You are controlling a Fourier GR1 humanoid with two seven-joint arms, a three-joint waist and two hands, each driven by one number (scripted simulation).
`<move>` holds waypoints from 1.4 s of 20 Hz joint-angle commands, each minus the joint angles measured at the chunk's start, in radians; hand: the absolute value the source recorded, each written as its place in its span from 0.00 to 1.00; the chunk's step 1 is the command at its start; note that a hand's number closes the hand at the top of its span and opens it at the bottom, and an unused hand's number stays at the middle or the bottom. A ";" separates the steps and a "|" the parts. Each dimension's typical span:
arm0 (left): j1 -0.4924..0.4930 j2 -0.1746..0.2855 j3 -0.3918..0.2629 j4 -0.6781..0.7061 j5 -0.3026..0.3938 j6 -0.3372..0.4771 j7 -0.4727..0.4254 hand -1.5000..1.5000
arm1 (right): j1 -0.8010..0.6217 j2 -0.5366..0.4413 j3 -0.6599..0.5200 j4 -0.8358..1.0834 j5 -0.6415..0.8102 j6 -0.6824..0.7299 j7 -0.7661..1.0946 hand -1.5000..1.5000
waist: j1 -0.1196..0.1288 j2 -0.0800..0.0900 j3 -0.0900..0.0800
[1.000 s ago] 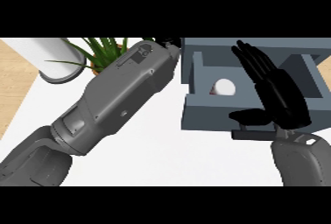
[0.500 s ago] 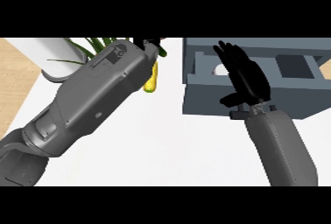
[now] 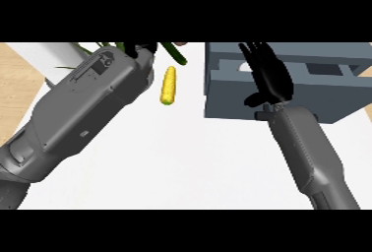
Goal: Pick up the can, place it into the drawer and close the drawer
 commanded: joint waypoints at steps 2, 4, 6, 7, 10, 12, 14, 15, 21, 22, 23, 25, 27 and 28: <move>0.046 0.064 0.014 -0.072 -0.013 -0.041 0.033 0.00 | -0.078 0.001 -0.056 0.205 0.000 -0.134 -0.029 0.00 | 0.010 0.020 0.015; 0.015 0.079 0.019 -0.082 -0.014 -0.030 0.070 0.00 | -0.098 -0.009 -0.075 0.271 0.002 -0.189 -0.048 0.00 | 0.018 0.025 0.016; 0.025 0.062 0.028 -0.070 -0.022 -0.019 0.056 0.00 | -0.137 -0.003 -0.096 0.328 0.001 -0.223 -0.040 0.00 | 0.017 0.030 0.016; 0.106 0.086 0.029 -0.130 -0.023 -0.032 0.032 0.00 | -0.136 -0.017 -0.101 0.337 0.002 -0.236 -0.049 0.00 | 0.021 0.023 0.015; 0.063 0.083 0.024 -0.121 -0.041 -0.013 0.063 0.00 | -0.202 0.012 -0.115 0.409 0.018 -0.306 -0.022 0.00 | 0.026 0.032 0.016; 0.072 0.076 0.009 -0.159 -0.055 0.013 0.083 0.00 | -0.237 -0.035 -0.128 0.464 0.024 -0.313 -0.043 0.00 | 0.029 0.029 0.016; 0.067 0.077 0.015 -0.172 -0.055 0.016 0.092 0.00 | -0.309 -0.045 -0.154 0.490 0.013 -0.311 -0.020 0.00 | 0.039 0.033 0.017; 0.023 0.137 0.033 -0.180 -0.045 -0.010 0.145 0.00 | -0.307 -0.049 -0.148 0.503 0.027 -0.336 -0.019 0.00 | 0.043 0.033 0.017; 0.069 0.111 0.022 -0.230 -0.073 0.012 0.128 0.00 | -0.388 -0.063 -0.153 0.583 0.050 -0.355 0.006 0.00 | 0.048 0.037 0.016; 0.095 0.149 0.040 -0.239 -0.061 -0.024 0.125 0.00 | -0.437 -0.112 -0.170 0.581 0.035 -0.300 0.007 0.00 | 0.058 0.038 0.016; 0.081 0.115 0.030 -0.235 -0.070 0.012 0.132 0.00 | -0.396 -0.073 -0.166 0.591 0.044 -0.380 0.017 0.00 | 0.054 0.042 0.017; 0.089 0.141 0.013 -0.258 -0.083 0.010 0.154 0.00 | -0.448 -0.101 -0.175 0.605 0.035 -0.319 0.006 0.00 | 0.057 0.036 0.017; 0.121 0.169 0.019 -0.292 -0.076 -0.019 0.155 0.00 | -0.472 -0.089 -0.159 0.625 0.067 -0.323 0.082 0.00 | 0.078 0.037 0.015; 0.086 0.137 0.028 -0.263 -0.080 0.006 0.151 0.00 | -0.500 -0.122 -0.182 0.627 0.038 -0.283 0.039 0.00 | 0.072 0.048 0.017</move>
